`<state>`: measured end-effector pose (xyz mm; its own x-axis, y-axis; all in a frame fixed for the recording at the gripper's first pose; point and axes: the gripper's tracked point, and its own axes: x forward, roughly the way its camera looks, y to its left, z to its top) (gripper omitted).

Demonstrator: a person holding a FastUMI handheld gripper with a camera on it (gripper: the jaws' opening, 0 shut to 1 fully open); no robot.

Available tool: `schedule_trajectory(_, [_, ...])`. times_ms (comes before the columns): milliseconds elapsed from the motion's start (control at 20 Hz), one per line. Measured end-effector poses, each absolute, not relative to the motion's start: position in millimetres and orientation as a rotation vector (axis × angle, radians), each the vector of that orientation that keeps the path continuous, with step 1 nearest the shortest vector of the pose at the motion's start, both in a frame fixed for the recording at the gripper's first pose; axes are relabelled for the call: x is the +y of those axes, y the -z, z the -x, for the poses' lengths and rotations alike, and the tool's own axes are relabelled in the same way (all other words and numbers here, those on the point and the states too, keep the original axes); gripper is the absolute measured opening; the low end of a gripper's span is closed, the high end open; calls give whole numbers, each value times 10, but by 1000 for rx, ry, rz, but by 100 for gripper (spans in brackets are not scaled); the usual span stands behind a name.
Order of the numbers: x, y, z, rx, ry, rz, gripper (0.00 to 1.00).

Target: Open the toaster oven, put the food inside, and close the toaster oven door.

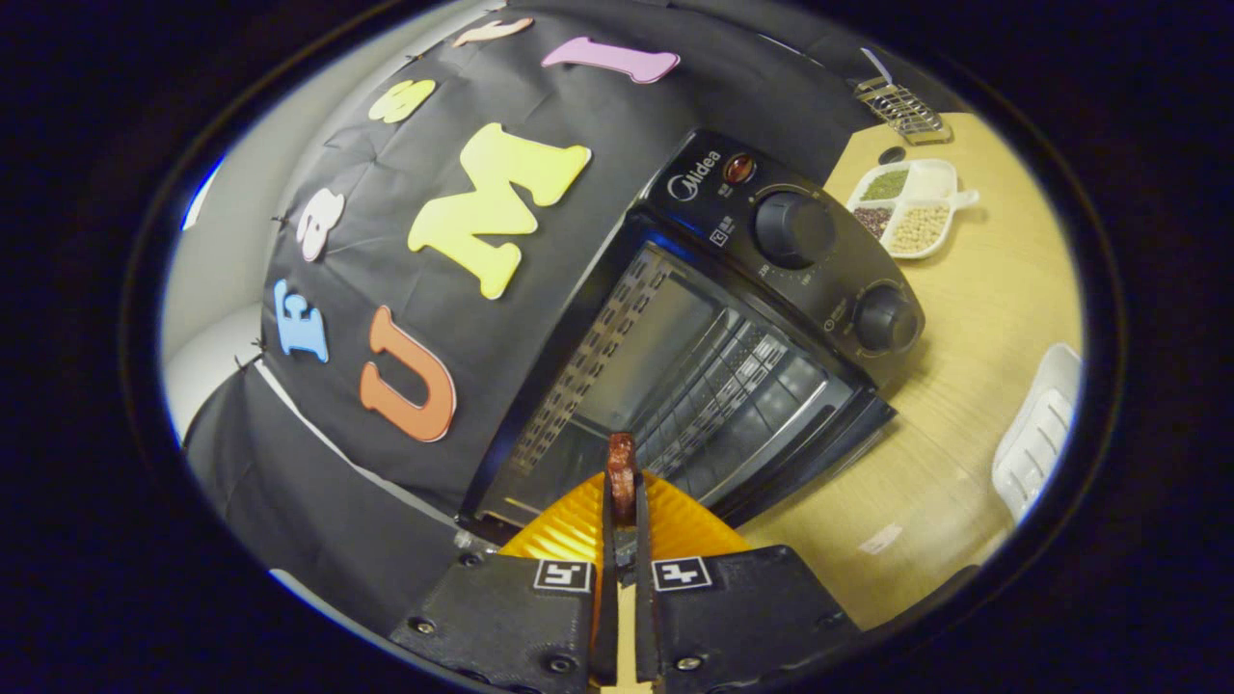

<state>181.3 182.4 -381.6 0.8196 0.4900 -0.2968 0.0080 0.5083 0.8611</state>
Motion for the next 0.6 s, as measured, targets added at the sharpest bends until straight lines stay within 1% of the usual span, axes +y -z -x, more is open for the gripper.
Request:
schedule_trajectory(250, [1899, 3928, -1994, 583, -309, -984, 11])
schedule_trajectory(350, [1866, 3945, -2028, 577, -308, -920, 13])
schedule_trajectory(450, [1783, 4008, -2059, 586, -276, -787, 15])
schedule_trajectory(500, [1736, 4012, -2057, 585, -256, -715, 19])
schedule_trajectory(550, [1632, 4040, -2080, 571, -220, -643, 29])
schedule_trajectory(600, [1554, 3971, -2063, 547, -217, -587, 38])
